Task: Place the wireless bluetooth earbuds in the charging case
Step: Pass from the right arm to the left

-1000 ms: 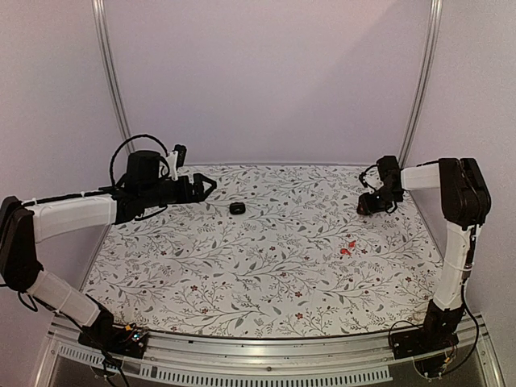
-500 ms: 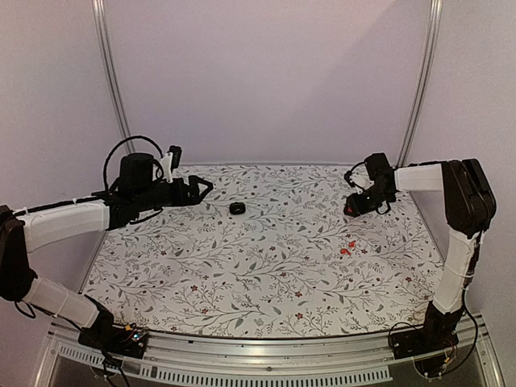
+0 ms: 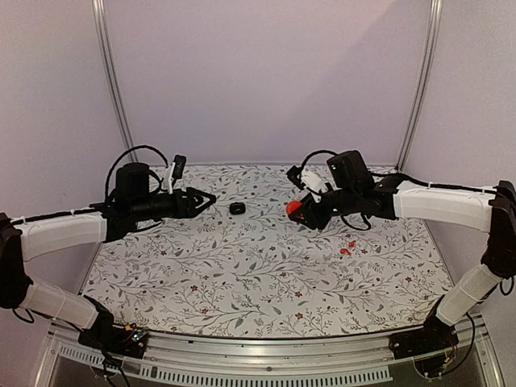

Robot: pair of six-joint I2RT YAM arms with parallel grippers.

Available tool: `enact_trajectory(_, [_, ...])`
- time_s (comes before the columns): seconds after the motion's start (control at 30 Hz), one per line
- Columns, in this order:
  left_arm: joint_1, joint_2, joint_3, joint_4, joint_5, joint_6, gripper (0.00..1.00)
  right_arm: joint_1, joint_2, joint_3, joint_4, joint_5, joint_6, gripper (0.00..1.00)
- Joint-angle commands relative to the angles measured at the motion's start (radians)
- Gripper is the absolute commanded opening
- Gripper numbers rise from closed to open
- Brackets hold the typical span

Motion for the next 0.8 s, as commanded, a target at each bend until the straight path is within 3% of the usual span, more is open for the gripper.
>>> enact_trajectory(0.0, [-0.062,-0.007,-0.004,0.064,0.087,-0.029,0.70,0.090,-0.079,-0.056,0.106,0.045,-0.027,0.44])
enact_trajectory(0.3, [-0.175,0.052,0.021,0.109,0.079,-0.064,0.65,0.260,-0.172,-0.144,0.202,0.170,-0.085,0.43])
enact_trajectory(0.77, [-0.279,0.100,0.048,0.203,0.084,-0.100,0.62,0.388,-0.157,-0.161,0.263,0.338,-0.151,0.41])
